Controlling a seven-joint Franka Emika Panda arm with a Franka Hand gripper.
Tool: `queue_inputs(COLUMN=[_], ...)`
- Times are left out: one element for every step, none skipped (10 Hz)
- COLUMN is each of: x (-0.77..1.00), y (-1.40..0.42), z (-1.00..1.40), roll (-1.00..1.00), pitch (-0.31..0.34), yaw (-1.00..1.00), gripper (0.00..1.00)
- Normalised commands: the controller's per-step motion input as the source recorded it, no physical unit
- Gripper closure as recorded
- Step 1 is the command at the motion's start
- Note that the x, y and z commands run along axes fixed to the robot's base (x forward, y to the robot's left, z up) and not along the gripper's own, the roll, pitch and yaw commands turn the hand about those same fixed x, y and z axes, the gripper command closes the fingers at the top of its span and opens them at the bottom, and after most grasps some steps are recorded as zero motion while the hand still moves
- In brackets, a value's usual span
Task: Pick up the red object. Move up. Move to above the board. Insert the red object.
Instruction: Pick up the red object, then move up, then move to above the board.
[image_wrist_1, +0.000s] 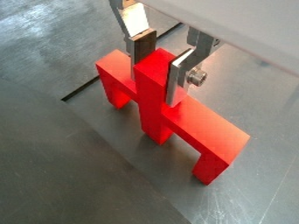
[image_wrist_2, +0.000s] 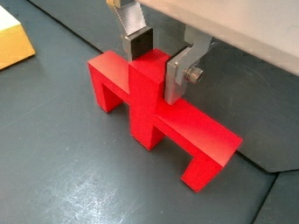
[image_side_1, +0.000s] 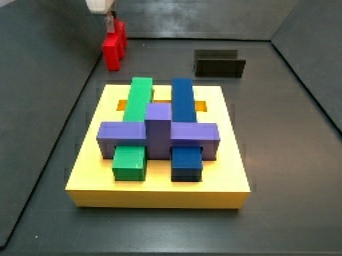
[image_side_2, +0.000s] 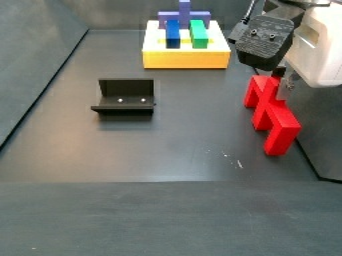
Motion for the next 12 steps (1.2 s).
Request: queue_inputs(x=[0.0, 0.0, 0.0, 0.0, 0.0, 0.0, 0.0, 0.0, -0.01, -0.05, -0.01, 0.0], y=[0.0, 0.0, 0.0, 0.0, 0.0, 0.0, 0.0, 0.0, -0.01, 0.0, 0.01, 0.0], z=[0.0, 0.0, 0.0, 0.0, 0.0, 0.0, 0.0, 0.83, 0.78, 0.61, 0.28, 1.4], roll=[0.0, 0.0, 0.0, 0.0, 0.0, 0.0, 0.0, 0.0, 0.0, 0.02, 0.04, 0.0], pitch=[0.0, 0.0, 0.0, 0.0, 0.0, 0.0, 0.0, 0.0, 0.042, 0.094, 0.076, 0.0], yaw=[0.0, 0.0, 0.0, 0.0, 0.0, 0.0, 0.0, 0.0, -0.06, -0.06, -0.02, 0.0], gripper=[1.0, 1.0, 1.0, 1.0, 1.0, 1.0, 1.0, 1.0, 1.0, 1.0, 1.0, 1.0])
